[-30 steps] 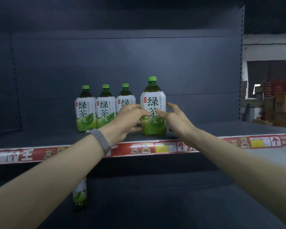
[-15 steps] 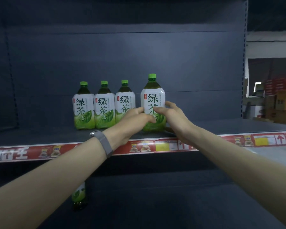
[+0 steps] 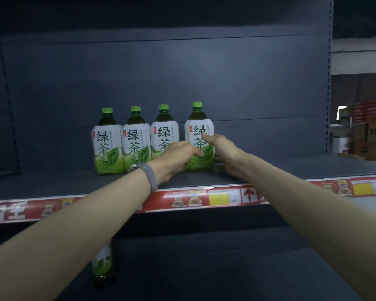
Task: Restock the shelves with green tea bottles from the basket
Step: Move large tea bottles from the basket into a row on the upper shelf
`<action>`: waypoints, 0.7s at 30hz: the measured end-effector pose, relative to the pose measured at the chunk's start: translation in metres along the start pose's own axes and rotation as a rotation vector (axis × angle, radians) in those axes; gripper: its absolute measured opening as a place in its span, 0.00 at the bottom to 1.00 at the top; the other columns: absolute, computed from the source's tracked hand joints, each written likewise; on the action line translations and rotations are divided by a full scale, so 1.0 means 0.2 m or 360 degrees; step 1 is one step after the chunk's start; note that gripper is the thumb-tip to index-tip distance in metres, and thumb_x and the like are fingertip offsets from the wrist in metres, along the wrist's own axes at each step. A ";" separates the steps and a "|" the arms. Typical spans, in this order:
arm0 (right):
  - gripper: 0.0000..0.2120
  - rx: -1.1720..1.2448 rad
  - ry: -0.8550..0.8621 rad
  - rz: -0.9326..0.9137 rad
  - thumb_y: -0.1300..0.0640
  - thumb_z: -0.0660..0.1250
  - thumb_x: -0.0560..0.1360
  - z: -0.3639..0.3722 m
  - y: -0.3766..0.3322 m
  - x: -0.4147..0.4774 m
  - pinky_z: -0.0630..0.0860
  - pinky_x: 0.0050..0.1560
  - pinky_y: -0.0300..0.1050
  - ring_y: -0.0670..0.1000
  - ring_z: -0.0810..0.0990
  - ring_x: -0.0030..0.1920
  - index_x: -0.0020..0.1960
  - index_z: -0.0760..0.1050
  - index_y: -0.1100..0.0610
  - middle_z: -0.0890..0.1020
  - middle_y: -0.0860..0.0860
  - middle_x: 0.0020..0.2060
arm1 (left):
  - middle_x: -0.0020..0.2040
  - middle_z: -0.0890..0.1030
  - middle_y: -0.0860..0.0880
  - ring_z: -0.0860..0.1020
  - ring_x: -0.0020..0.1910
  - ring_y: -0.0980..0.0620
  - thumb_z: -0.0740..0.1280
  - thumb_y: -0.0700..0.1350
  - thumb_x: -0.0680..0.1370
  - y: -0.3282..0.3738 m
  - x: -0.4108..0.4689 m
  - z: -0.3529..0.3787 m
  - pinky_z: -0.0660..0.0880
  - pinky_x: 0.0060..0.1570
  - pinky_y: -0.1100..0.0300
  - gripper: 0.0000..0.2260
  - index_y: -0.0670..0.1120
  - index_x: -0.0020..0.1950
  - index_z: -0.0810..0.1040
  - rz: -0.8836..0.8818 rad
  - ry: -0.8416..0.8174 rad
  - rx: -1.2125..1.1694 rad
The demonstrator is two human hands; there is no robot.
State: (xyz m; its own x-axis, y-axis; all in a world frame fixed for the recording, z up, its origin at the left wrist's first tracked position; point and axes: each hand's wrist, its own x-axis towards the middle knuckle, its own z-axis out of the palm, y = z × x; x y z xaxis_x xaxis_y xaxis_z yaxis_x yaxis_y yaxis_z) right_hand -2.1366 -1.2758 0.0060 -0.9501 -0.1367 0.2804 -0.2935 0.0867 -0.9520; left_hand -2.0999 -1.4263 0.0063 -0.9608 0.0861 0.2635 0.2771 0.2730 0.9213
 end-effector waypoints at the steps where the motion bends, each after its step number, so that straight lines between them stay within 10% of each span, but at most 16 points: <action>1: 0.21 0.0014 -0.0012 -0.0008 0.44 0.65 0.83 0.00 0.00 0.00 0.81 0.47 0.46 0.53 0.85 0.58 0.73 0.73 0.51 0.85 0.52 0.62 | 0.58 0.86 0.54 0.80 0.58 0.57 0.70 0.39 0.78 0.00 0.00 0.00 0.73 0.63 0.55 0.11 0.53 0.56 0.81 -0.0010 -0.0046 0.0000; 6: 0.18 0.0056 -0.0044 -0.0019 0.43 0.62 0.85 0.01 0.02 0.01 0.77 0.42 0.43 0.49 0.85 0.53 0.72 0.74 0.50 0.86 0.51 0.61 | 0.49 0.80 0.61 0.74 0.50 0.64 0.69 0.35 0.80 -0.05 0.00 -0.01 0.67 0.68 0.57 0.15 0.56 0.47 0.73 -0.0031 -0.0075 -0.0099; 12: 0.22 -0.0068 -0.0112 -0.0067 0.40 0.61 0.85 0.01 0.05 0.03 0.76 0.47 0.45 0.48 0.82 0.59 0.76 0.71 0.47 0.84 0.48 0.65 | 0.59 0.83 0.54 0.75 0.68 0.56 0.73 0.38 0.75 -0.09 0.01 -0.03 0.67 0.75 0.51 0.08 0.49 0.50 0.80 0.0003 -0.0045 -0.0172; 21: 0.21 -0.0110 -0.0229 -0.0082 0.41 0.59 0.86 -0.01 0.04 0.01 0.73 0.43 0.39 0.41 0.81 0.49 0.75 0.70 0.47 0.83 0.41 0.54 | 0.54 0.76 0.55 0.74 0.49 0.59 0.71 0.36 0.78 -0.10 0.02 -0.02 0.71 0.58 0.59 0.09 0.49 0.48 0.76 0.0008 0.0009 -0.0128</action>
State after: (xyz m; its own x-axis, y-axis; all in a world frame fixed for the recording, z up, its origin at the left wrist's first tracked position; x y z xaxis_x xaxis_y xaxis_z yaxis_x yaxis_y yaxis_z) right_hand -2.1408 -1.2739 -0.0013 -0.9100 -0.2824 0.3034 -0.3527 0.1430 -0.9247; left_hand -2.1102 -1.4359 -0.0092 -0.9595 0.0819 0.2697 0.2808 0.1947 0.9398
